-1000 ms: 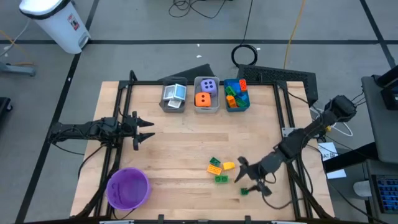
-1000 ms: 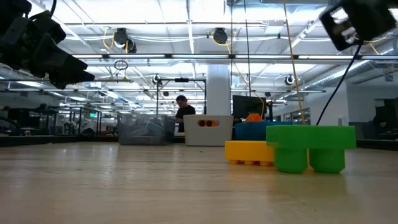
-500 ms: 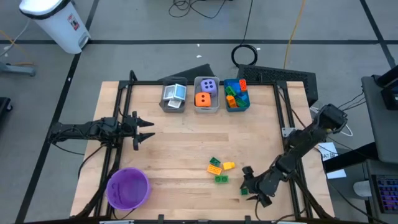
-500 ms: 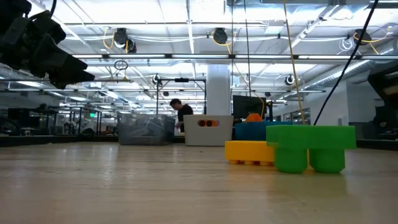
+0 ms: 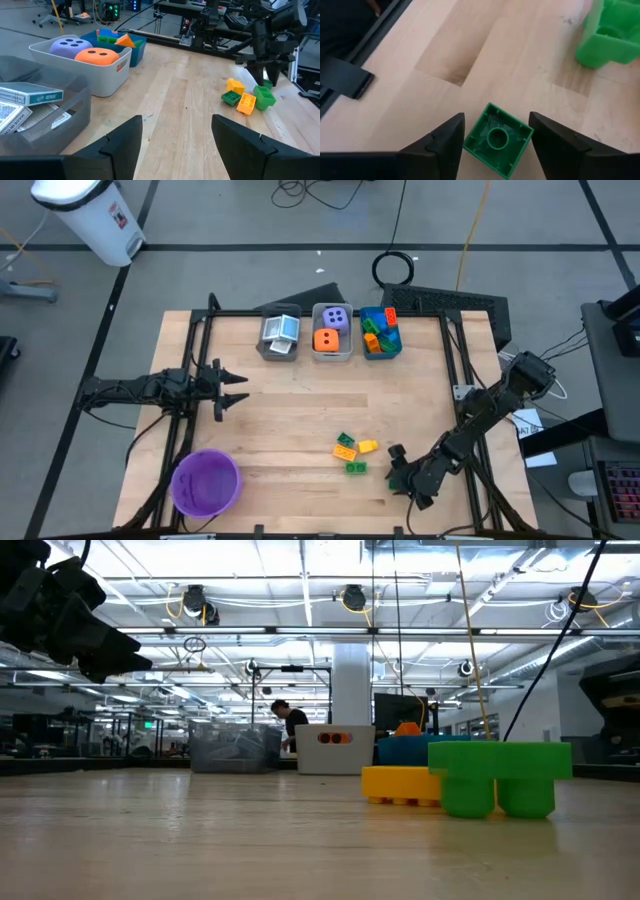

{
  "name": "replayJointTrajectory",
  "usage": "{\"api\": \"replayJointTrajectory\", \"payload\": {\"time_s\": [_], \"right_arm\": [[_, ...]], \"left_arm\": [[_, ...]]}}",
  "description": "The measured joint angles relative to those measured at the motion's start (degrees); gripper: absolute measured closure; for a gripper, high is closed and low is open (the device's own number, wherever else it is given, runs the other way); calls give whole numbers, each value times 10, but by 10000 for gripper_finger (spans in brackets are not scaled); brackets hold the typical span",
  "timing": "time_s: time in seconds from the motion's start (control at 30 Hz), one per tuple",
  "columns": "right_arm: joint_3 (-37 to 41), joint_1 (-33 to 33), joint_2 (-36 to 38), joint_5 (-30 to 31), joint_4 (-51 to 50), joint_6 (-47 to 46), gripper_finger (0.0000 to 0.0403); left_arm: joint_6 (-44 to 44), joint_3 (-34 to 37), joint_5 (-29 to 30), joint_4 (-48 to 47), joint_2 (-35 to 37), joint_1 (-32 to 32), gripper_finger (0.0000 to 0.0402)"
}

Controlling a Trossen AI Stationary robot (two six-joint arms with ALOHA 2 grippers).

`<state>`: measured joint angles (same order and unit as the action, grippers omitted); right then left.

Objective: Pick & Place Toys
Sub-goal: Put the green game piece into the blue bin

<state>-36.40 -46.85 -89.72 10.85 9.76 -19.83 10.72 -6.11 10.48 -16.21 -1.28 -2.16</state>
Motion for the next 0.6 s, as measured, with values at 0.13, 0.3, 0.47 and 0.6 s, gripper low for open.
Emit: {"api": "replayJointTrajectory", "payload": {"time_s": [0.13, 0.3, 0.47, 0.6], "right_arm": [[0, 0, 1, 13, -1, 10, 198], [-1, 6, 1, 13, -16, -12, 198], [0, 23, 11, 11, -26, -2, 199], [0, 38, 46, 11, -32, 6, 199]], "left_arm": [[0, 0, 0, 0, 0, 0, 156], [0, 0, 0, 0, 0, 0, 156], [0, 0, 0, 0, 0, 0, 155], [0, 0, 0, 0, 0, 0, 156]]}}
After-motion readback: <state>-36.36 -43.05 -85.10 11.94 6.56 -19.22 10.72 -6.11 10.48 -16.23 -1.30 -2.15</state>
